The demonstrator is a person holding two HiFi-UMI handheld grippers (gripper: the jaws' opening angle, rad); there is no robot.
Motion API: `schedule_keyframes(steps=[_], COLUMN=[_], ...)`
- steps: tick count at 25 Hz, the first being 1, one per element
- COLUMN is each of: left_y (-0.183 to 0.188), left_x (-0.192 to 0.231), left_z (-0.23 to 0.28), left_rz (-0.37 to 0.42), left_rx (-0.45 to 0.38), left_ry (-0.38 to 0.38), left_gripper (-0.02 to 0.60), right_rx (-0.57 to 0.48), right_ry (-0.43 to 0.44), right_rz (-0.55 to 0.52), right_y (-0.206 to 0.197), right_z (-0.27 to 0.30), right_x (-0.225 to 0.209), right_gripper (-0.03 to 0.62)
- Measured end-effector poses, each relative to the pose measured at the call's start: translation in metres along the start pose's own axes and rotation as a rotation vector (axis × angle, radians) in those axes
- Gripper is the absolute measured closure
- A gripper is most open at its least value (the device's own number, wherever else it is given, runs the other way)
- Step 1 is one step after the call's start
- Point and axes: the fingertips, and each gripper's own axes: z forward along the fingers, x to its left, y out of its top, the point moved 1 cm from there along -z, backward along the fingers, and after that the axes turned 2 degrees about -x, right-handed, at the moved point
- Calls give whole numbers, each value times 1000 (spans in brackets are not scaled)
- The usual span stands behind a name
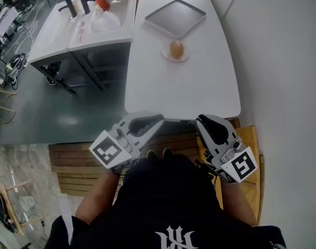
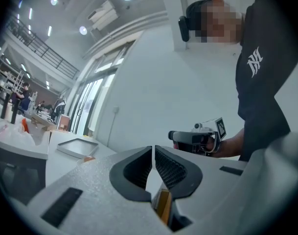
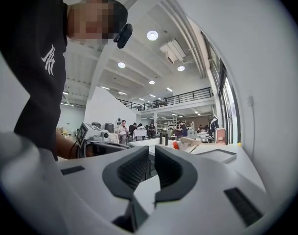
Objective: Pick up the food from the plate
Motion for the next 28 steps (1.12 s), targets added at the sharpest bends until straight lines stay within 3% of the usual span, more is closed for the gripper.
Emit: schedule_keyframes(steps=[8, 12, 20, 28], left_y=[3, -3, -2, 2], left_x=[12, 17, 46, 99], left_z=[-5, 3, 26, 59], left_rz=[-10, 23, 14, 3], left_rx=[-22, 19, 44, 65], left_ry=[-47, -75, -82, -66], left_gripper=[572, 572, 572, 572], right_rx=[29, 64, 78, 72], right_ry=[-34, -41, -25, 5], right_rz=[-53, -58, -13, 6], right_y=[6, 3, -6, -10], right_z=[11, 12, 38, 86], right_x=[17, 12, -15, -76], right_gripper=[588, 586, 509, 465])
